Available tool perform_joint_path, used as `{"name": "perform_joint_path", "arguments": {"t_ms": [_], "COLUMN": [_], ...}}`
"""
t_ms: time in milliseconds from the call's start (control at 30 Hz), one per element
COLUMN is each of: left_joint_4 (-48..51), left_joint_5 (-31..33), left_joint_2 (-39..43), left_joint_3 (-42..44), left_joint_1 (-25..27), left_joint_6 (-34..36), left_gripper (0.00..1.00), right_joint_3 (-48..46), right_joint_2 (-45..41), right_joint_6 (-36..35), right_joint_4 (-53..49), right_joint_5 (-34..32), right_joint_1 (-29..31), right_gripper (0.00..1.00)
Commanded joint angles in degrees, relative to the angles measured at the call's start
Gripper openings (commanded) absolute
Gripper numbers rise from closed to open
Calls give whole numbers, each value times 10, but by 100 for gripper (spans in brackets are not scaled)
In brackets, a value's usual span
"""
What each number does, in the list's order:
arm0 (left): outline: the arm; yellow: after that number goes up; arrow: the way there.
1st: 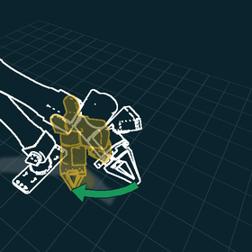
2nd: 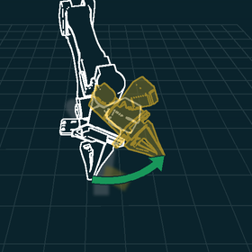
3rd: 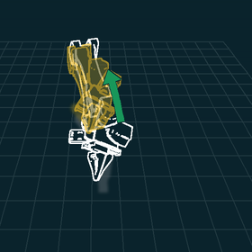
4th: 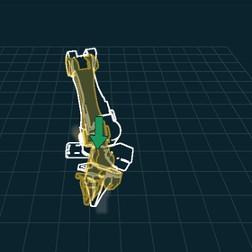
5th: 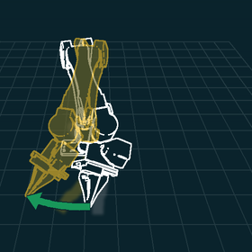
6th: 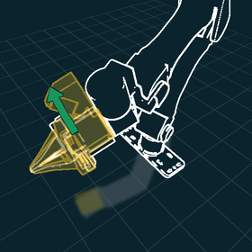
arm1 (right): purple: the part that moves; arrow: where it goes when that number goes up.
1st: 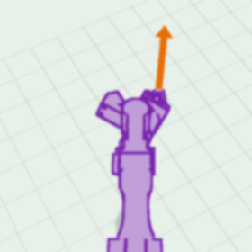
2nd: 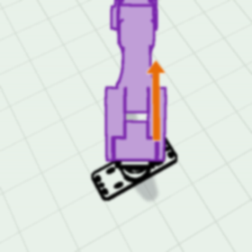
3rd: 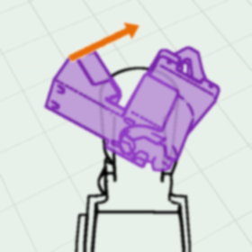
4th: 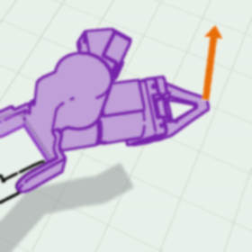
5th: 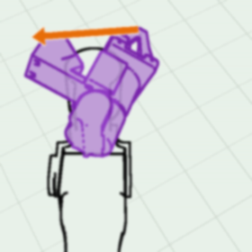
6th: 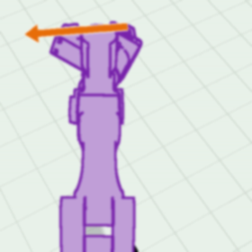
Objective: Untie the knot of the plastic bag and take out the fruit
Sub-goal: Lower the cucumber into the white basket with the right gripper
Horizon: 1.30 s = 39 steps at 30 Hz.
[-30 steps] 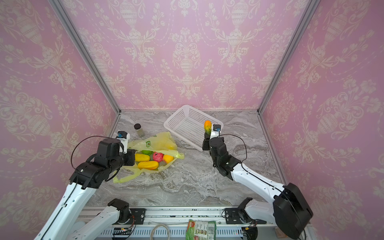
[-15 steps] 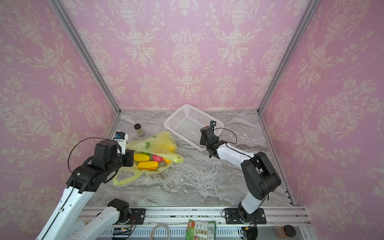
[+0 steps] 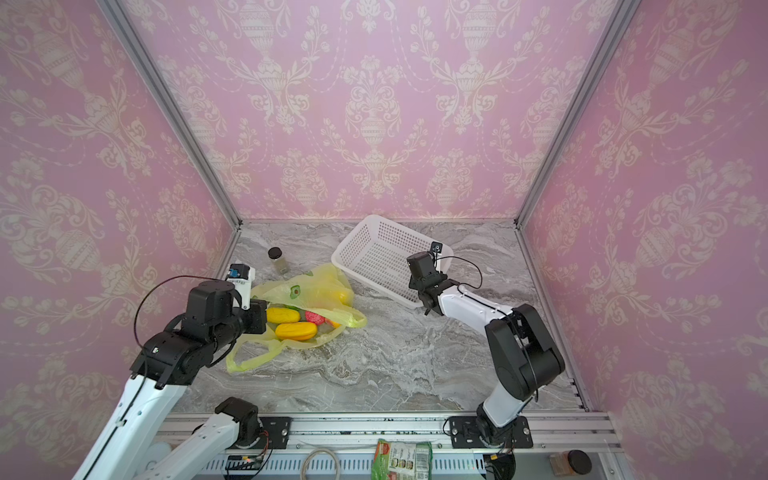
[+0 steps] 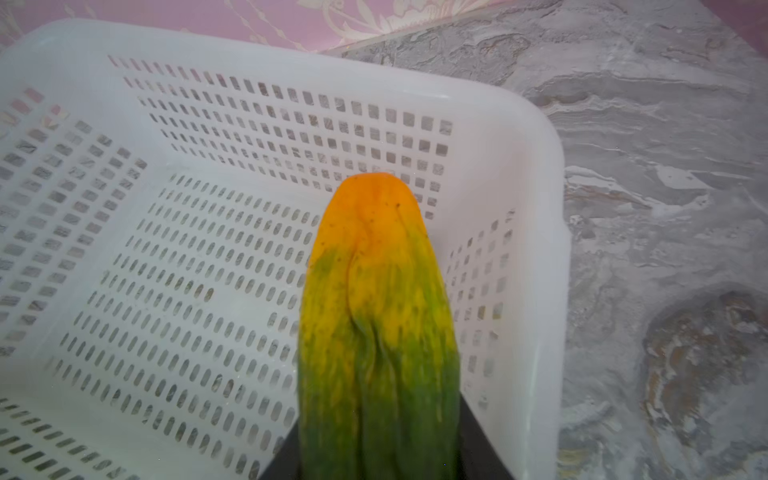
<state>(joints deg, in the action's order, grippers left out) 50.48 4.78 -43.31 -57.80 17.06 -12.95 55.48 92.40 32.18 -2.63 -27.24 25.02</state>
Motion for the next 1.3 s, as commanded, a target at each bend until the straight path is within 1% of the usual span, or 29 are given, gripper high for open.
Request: {"name": "perform_joint_path", "arguments": {"t_ms": [0, 167, 300, 333, 400, 467, 533, 667, 900, 967, 1033, 1133, 1267], "left_joint_4": [5, 5, 5, 5, 5, 4, 4, 5, 4, 3, 4, 5, 3], "left_joint_5": [-7, -8, -9, -9, -12, -13, -12, -11, -13, -15, -16, -18, -17], "left_joint_2": [1, 4, 8, 9, 10, 11, 11, 11, 11, 10, 6, 10, 14], "left_joint_3": [3, 4, 4, 4, 4, 4, 4, 3, 5, 5, 4, 5, 5], "left_joint_1": [3, 3, 3, 3, 3, 3, 3, 3, 3, 3, 3, 3, 3], "left_joint_6": [-3, -3, -3, -4, -3, -3, -3, -3, -4, -2, -3, -3, -2], "left_gripper": [0, 0, 0, 0, 0, 0, 0, 0, 0, 0, 0, 0, 0], "right_joint_3": [-34, -60, -66, -67, -70, -69, -64, -41, -2, 5, 27, 51, 36], "right_joint_2": [-33, -82, -106, -112, -121, -122, -110, -62, 22, 40, 62, 83, 68], "right_joint_6": [5, 1, -8, -12, -24, -25, -20, -20, -15, -13, -13, -11, -2], "right_joint_4": [-62, -83, -97, -100, -89, -77, -73, -76, -106, -110, -134, -153, -135], "right_joint_5": [-41, -67, -68, -61, -24, 13, 39, 64, 34, 20, 0, -19, -9], "right_joint_1": [-23, -43, -53, -53, -52, -52, -51, -48, -48, -47, -48, -47, -45], "right_gripper": [3, 5, 4, 3, 4, 7, 10, 10, 8, 8, 9, 14, 30]}}
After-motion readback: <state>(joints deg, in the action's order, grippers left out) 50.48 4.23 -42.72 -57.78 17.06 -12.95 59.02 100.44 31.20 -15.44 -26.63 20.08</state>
